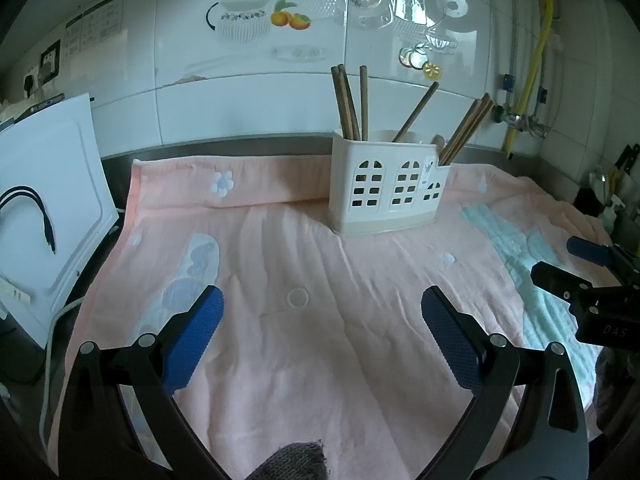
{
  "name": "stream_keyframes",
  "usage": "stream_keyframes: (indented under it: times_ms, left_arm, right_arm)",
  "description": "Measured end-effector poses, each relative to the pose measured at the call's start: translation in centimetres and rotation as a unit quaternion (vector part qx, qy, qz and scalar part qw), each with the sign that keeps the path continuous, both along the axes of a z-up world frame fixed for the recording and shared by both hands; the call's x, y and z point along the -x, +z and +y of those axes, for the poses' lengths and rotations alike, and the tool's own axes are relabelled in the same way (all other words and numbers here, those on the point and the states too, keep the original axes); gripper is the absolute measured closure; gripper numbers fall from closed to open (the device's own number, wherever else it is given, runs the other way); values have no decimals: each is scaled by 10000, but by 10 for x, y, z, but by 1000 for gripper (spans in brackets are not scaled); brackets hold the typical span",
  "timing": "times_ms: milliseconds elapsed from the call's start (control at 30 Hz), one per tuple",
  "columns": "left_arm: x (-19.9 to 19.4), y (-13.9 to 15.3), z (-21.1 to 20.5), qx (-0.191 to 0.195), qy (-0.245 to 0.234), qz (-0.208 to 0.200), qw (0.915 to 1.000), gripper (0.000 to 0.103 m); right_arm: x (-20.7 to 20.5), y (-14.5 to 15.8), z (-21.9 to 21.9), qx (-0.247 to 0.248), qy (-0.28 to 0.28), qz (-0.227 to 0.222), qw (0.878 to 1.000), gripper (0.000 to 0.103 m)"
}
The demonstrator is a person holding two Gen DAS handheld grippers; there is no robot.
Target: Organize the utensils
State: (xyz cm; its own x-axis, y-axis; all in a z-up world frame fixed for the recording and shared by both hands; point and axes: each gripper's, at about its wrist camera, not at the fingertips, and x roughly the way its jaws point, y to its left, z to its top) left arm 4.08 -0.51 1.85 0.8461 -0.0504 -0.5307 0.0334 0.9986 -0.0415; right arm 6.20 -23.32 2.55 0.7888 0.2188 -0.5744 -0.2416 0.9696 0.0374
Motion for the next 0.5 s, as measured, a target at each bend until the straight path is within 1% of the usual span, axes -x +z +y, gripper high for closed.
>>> stream_keyframes:
  times_ms: [500]
  left_arm:
    - [-1, -3, 0, -17, -2, 38, 10000, 5]
  right_arm:
    - [-1, -5, -2, -18, -23, 58, 10000, 8]
